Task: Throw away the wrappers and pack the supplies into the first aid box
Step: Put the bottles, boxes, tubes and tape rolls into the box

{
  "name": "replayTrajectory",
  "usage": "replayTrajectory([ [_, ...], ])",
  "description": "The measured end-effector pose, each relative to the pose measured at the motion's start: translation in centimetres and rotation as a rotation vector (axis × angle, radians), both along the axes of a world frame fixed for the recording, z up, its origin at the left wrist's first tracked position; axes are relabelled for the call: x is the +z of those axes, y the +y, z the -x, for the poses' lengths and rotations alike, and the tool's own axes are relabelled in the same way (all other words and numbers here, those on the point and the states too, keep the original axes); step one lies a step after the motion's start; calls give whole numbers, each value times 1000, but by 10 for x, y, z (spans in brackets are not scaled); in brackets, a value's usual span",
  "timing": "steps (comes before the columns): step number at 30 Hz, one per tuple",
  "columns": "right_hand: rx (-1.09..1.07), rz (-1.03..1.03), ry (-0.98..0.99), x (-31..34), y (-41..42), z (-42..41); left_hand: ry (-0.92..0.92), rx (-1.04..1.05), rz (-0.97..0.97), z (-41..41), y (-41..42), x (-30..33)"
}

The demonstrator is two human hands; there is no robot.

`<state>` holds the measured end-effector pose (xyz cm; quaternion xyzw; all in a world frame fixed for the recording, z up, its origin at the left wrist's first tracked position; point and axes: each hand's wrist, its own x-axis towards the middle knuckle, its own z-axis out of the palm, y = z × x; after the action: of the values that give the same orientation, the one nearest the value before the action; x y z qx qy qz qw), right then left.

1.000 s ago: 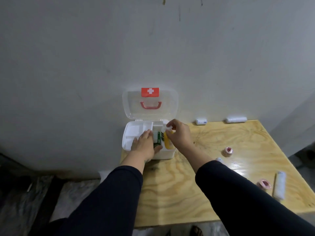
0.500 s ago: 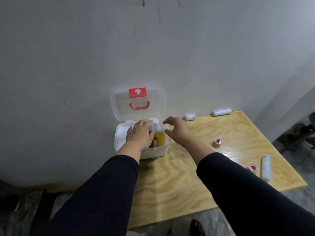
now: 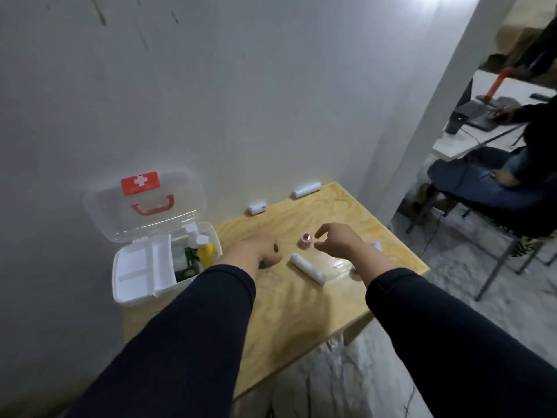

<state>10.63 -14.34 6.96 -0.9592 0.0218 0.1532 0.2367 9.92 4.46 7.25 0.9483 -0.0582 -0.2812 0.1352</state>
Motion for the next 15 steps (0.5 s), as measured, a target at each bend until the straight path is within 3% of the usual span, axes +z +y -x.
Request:
replayTrajectory([
  [9,-224,115,36,-47,-100,-7,51,25,-66,2,-46,-33],
  [15,-260,61,80,-82,-124,-17,77,149,-6,7,-61,-54],
])
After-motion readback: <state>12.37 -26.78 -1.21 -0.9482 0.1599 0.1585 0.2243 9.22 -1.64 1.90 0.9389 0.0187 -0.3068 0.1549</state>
